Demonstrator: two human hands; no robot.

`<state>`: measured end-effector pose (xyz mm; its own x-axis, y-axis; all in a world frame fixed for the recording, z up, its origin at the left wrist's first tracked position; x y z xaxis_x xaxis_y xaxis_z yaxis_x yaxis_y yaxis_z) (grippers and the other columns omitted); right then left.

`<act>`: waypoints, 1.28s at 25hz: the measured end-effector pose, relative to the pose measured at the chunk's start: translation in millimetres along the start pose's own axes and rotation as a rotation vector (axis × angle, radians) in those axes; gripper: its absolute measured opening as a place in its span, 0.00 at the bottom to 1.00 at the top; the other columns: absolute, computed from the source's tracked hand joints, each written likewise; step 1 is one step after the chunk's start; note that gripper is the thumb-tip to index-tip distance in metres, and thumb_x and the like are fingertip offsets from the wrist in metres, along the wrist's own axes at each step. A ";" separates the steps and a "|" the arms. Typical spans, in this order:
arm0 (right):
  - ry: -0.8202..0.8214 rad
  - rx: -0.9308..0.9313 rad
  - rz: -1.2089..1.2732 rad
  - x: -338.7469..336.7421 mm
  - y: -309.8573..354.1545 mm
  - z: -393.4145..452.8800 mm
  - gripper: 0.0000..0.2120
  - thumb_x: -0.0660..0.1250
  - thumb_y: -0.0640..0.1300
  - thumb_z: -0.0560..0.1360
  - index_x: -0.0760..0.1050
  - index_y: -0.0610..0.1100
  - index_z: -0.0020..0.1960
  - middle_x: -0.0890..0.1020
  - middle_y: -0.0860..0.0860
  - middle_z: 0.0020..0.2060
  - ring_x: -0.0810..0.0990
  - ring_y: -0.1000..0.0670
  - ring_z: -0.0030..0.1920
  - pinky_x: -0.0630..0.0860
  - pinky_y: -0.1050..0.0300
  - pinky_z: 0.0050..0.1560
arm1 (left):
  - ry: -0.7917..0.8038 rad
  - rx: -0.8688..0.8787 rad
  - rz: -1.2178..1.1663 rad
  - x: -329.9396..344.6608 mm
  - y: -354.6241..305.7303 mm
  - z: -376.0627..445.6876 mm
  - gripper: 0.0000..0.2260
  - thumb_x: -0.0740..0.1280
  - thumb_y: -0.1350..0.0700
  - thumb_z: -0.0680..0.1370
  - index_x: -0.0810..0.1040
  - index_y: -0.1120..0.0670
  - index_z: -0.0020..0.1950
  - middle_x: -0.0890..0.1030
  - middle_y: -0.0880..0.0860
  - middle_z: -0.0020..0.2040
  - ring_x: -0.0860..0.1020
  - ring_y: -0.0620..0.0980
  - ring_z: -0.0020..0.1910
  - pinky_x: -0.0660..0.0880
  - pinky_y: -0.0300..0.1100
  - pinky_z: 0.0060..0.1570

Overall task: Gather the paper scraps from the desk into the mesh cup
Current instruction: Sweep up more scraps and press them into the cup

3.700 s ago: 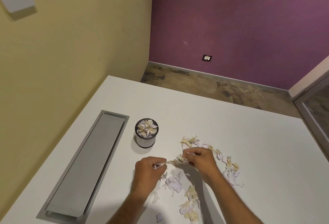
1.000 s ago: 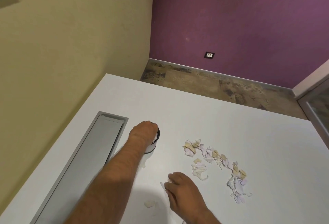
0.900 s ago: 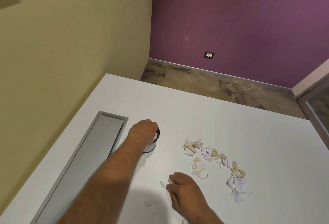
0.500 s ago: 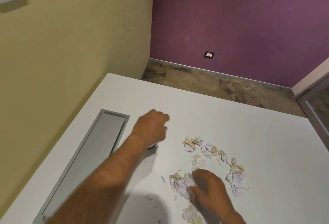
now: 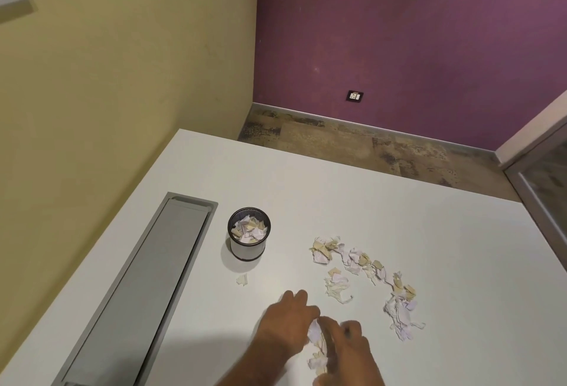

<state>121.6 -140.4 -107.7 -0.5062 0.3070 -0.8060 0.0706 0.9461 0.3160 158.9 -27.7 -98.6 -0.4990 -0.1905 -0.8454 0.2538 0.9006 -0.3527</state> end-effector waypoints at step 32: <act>-0.227 -0.296 0.423 -136.0 212.0 127.4 0.09 0.75 0.39 0.64 0.84 0.48 0.44 0.86 0.52 0.40 0.82 0.54 0.38 0.75 0.64 0.37 | -0.626 -0.583 -0.528 -178.1 165.8 -31.7 0.04 0.73 0.61 0.68 0.84 0.52 0.39 0.84 0.53 0.39 0.81 0.53 0.38 0.80 0.42 0.39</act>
<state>315.0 31.6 5.1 -0.2859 0.6986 -0.6559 -0.0340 0.6767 0.7355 263.6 168.0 6.2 0.1377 -0.6407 -0.7553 -0.4027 0.6605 -0.6337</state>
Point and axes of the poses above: each hand's wrist, its own z-axis towards the middle knuckle, its own x-axis out of the palm, y = z × x, the point moved 9 cm from there along z, towards the middle knuckle
